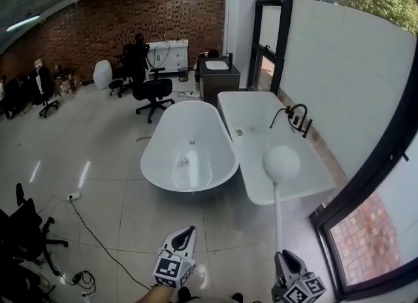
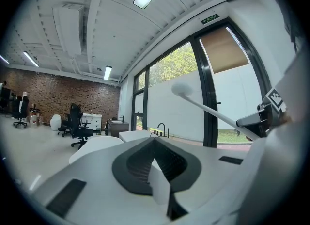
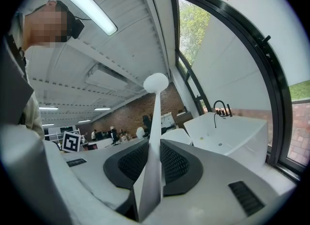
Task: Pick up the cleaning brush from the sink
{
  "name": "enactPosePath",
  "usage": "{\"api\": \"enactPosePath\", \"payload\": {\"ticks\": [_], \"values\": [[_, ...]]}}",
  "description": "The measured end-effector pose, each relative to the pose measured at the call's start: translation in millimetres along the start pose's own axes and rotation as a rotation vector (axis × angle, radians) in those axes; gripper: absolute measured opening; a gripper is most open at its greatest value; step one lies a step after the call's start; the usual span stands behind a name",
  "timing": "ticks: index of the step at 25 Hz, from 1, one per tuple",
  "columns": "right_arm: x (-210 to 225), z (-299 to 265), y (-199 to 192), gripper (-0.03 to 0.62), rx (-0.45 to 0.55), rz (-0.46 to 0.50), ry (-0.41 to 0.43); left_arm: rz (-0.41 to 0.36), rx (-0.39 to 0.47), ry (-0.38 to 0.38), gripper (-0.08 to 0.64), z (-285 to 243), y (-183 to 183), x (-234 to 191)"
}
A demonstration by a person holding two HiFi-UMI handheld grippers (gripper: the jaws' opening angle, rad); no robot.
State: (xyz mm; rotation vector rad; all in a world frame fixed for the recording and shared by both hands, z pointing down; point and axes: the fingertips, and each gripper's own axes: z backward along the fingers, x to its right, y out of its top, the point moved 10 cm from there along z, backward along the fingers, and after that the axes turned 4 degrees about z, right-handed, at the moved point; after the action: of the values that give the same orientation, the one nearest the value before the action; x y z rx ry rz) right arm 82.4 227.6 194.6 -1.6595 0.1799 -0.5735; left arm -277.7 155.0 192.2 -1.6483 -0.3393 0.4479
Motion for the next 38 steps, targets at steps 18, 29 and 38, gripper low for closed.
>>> {"api": "enactPosePath", "payload": {"ticks": [18,29,38], "values": [[-55,-91,-9,0.074,-0.036,-0.022,0.134,0.021,0.008,0.090,-0.006,40,0,-82],[-262,-279,-70,0.074,-0.160,-0.030,0.373,0.066,0.040,0.356,-0.008,190,0,-313],[-339,-529,-96,0.074,-0.226,-0.055,0.509,0.094,0.006,0.499,-0.006,160,6,-507]]}}
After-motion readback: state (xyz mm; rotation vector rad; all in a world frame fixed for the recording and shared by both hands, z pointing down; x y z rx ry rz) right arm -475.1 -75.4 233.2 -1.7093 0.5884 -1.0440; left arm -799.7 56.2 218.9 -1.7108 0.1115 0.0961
